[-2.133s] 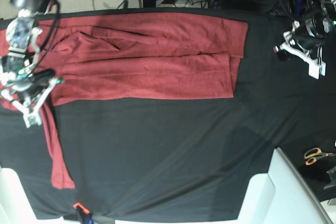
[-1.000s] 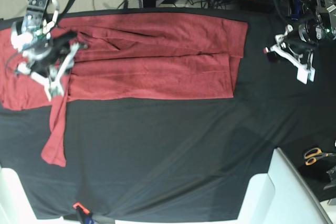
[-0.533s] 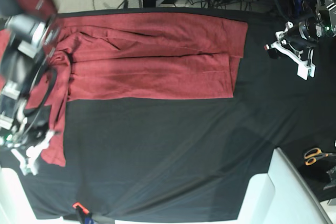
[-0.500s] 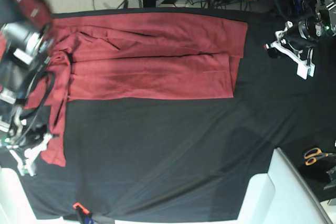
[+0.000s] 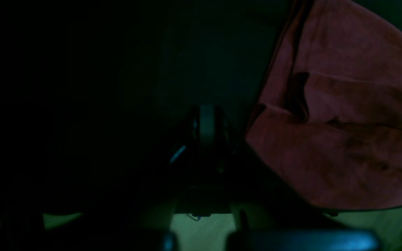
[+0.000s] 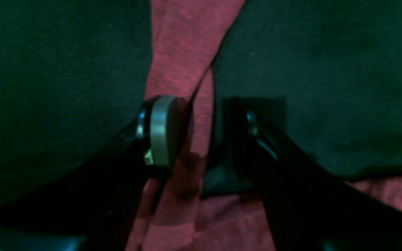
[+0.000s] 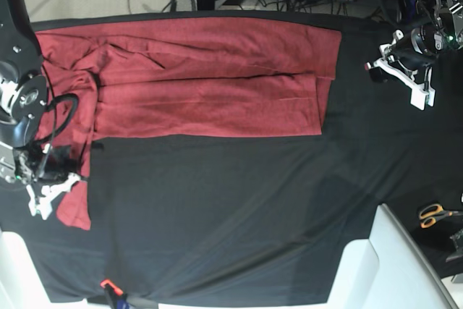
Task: Fold the T-shirt properly
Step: 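Move the right gripper to the hanging sleeve and grasp it, then fold the grasped sleeve over the shirt body with the right gripper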
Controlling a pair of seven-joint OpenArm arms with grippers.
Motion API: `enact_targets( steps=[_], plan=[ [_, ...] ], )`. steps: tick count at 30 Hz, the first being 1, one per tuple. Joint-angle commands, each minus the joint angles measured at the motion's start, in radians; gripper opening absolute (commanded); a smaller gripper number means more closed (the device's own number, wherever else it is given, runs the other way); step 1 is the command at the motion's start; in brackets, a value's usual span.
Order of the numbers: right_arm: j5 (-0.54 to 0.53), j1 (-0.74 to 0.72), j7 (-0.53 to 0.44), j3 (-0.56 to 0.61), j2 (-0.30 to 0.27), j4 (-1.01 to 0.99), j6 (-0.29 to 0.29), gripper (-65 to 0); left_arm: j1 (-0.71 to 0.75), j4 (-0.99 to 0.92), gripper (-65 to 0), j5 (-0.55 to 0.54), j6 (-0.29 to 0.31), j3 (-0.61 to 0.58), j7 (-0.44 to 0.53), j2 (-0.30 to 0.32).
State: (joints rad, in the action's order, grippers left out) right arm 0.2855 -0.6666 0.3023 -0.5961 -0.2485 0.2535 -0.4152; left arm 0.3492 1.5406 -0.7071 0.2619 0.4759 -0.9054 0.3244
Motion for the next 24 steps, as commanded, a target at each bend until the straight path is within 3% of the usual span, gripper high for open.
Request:
enact_targets(
  steps=[1,10,13,14,21,24],
  plan=[
    [-0.009,-0.035,-0.019,-0.002,-0.013,0.013,-0.003,-41.3,-0.003,0.014,-65.0,-0.01,0.0,0.007,0.013,0.017],
    [-0.01,-0.015,-0.021,-0.002,0.011,0.013,-0.003,-44.0,-0.003,0.014,-65.0,-0.01,0.0,0.007,0.013,0.015],
    [-0.009,-0.017,-0.019,-0.002,0.011,0.013,-0.003,-61.7,-0.002,0.014,-65.0,-0.01,0.0,0.007,0.013,0.015],
    [-0.009,-0.018,-0.019,-0.002,0.013,0.013,-0.003,-65.0,-0.002,0.014,-65.0,-0.01,0.0,0.007,0.013,0.015],
    [-0.009,-0.023,-0.001,0.001,0.019,0.025,-0.007,-65.0,-0.002,0.014,-65.0,-0.01,-0.002,0.007,0.013,0.015],
    [-0.009,0.005,0.045,0.005,0.058,0.108,-0.014,-65.0,-0.003,0.013,-65.0,0.013,-0.002,0.007,0.013,0.017]
  ],
)
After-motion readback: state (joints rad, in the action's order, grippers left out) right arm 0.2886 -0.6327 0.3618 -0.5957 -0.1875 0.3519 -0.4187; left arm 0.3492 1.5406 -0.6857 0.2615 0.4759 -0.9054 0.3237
